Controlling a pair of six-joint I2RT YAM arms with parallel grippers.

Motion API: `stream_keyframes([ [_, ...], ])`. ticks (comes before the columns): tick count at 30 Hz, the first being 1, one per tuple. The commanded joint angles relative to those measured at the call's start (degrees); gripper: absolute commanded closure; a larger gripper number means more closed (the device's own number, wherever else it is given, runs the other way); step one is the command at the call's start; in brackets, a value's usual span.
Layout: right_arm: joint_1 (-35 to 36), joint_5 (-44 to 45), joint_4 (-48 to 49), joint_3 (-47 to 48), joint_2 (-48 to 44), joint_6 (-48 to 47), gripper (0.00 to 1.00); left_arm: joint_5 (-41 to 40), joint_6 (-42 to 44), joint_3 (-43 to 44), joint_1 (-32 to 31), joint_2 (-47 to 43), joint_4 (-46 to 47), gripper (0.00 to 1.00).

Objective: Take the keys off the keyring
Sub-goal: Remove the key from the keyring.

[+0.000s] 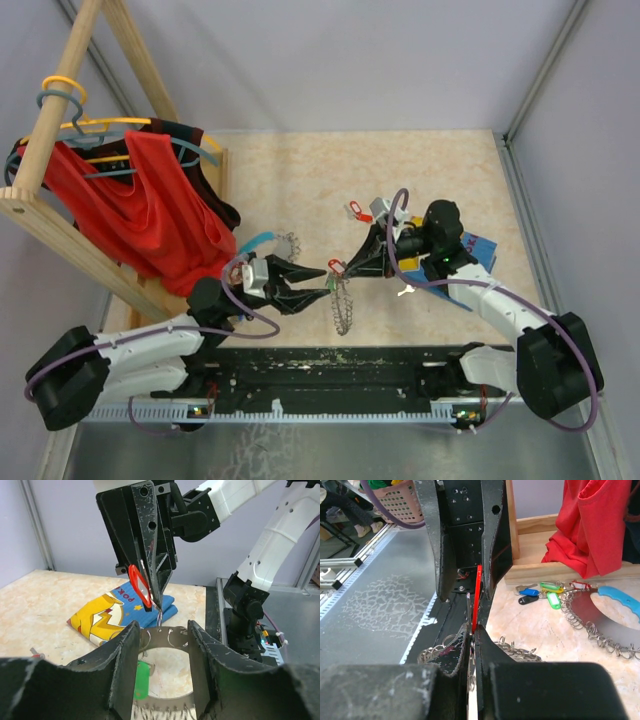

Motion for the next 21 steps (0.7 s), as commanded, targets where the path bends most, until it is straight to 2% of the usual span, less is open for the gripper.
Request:
stream_keyframes([
  [1,-0.3,-1.0,-1.1,2.9,-2.1,-2.8,1.0,4.2,4.2,4.8,0.3,-0.4,-11.7,0.5],
  [5,-0.3,-1.3,-4.8,3.8,-2.0,-5.3,1.0,3.2,3.0,4.7,0.2,0.4,-9.5,0.41],
  [9,-0.3,-1.5,-13.8,5.8,-2.1,-11.3,1.0,2.4,-0.2,3.8,0.3,1.4,-4.3,0.42],
  [19,-0.3,-1.6,-16.0,6.4,-2.3,-13.2,1.0,4.6,-8.8,5.3,0.2,6.5,0.2,0.67],
  [21,-0.3,-1.6,-16.1,6.4,-2.2,-13.1,1.0,4.0,-9.1,5.3,0.1,7.1,0.1,0.69],
])
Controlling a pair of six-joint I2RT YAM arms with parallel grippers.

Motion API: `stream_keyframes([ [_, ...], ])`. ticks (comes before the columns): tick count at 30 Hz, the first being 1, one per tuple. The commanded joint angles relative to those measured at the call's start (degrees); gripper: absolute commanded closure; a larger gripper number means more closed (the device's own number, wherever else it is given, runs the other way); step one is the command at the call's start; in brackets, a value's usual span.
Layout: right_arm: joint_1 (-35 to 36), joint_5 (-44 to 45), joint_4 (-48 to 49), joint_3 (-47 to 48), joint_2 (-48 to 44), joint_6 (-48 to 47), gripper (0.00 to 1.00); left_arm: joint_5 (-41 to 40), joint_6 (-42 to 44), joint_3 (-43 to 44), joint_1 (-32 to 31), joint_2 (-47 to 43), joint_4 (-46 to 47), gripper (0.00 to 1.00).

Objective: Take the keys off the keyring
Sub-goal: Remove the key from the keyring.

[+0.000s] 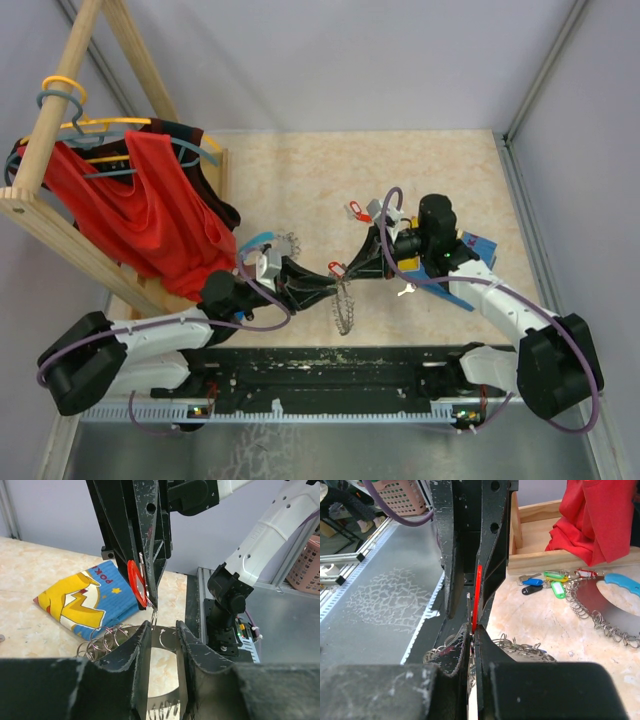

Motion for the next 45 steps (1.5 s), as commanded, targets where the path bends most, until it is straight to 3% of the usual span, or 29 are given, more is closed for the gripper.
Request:
stream_keyframes([
  [1,-0.3,-1.3,1.1,3.3,-2.3,-1.4,1.0,0.7,-3.2,1.6,0.2,1.0,2.8,0.69],
  [45,-0.3,-1.2,1.4,3.3,-1.9,-1.0,1.0,-0.8,-1.5,5.2,-1.8,6.3,0.1,0.75],
])
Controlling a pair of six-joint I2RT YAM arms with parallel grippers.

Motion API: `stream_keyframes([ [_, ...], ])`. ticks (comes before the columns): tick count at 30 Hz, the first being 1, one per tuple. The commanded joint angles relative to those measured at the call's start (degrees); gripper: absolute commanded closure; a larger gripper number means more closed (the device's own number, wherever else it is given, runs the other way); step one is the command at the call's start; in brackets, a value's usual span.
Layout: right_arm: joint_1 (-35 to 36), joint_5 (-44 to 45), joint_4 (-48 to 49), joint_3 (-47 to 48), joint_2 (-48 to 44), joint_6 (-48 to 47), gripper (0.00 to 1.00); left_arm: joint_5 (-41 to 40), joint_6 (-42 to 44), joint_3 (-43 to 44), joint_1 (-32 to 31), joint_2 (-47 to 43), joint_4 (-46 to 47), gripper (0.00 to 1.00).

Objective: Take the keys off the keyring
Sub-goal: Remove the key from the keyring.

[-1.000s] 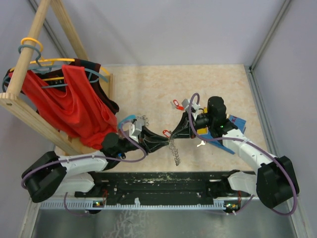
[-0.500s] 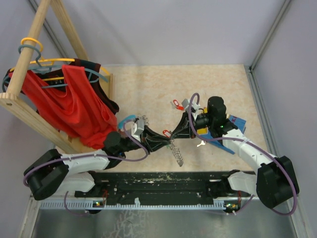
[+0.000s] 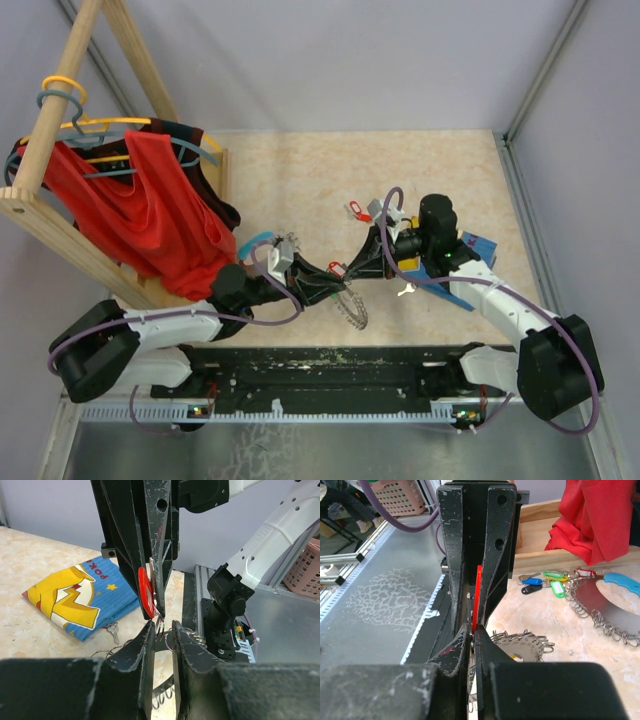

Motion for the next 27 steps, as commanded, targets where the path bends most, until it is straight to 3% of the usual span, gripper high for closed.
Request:
stream_keyframes([
  [1,-0.3,-1.2,2.5,3.2,-1.6,-0.4,1.0,-0.1,0.8,1.6,-0.4,0.7,0.2,0.75],
  [23,-0.2,-1.2,2.6,3.2,-1.6,-0.3,1.0,0.3,0.6,1.7,-0.4,1.3,0.5,0.77],
  [27,-0.2,-1.2,2.6,3.2,-1.6,-0.3,1.0,0.2,0.7,1.6,-0.4,1.4,0.5,0.81],
])
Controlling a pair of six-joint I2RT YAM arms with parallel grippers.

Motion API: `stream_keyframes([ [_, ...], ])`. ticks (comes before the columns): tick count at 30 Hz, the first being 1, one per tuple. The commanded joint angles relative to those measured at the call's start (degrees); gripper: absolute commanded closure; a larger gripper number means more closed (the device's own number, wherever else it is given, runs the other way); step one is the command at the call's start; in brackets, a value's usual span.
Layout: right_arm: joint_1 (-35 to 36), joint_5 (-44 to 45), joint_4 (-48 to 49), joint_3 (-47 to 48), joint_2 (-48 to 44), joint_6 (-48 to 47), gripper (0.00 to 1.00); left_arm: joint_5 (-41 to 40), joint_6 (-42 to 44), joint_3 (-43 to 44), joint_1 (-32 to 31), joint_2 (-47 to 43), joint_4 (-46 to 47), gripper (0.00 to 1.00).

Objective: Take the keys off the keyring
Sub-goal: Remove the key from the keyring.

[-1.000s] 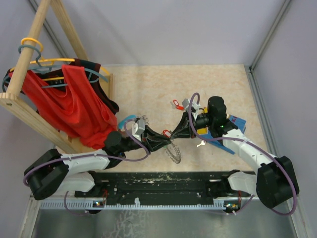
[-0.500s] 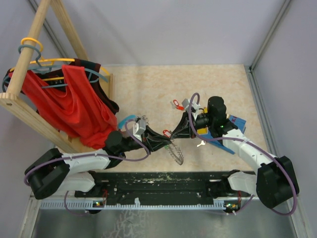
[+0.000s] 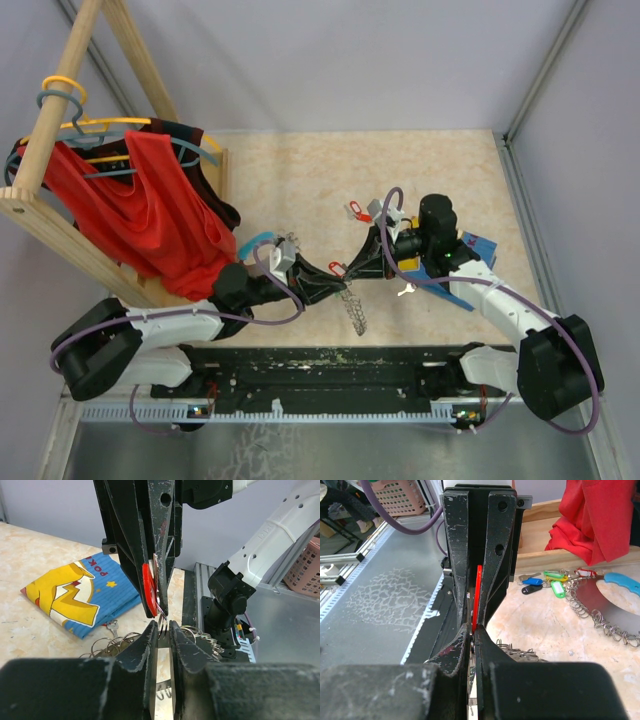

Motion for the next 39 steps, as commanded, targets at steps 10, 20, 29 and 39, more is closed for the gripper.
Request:
stream_keyframes([
  [10,-0.3,-1.3,2.7,3.2,-1.8,-0.1,1.0,0.6,1.1,1.1,-0.5,0.0,0.7,1.0],
  [20,-0.3,-1.4,2.7,3.4,-1.9,-0.1,1.0,-1.0,1.5,-1.0,-0.5,-1.6,2.2,1.0],
  [29,-0.3,-1.2,2.6,3.3,-1.9,-0.3,1.0,-2.8,1.9,-2.7,-0.4,-3.3,2.6,1.0],
  [39,-0.3,-1.5,2.6,2.8,-2.3,-2.2,1.0,-4.9,1.4,-4.4,-0.4,-4.9,3.5,1.0],
])
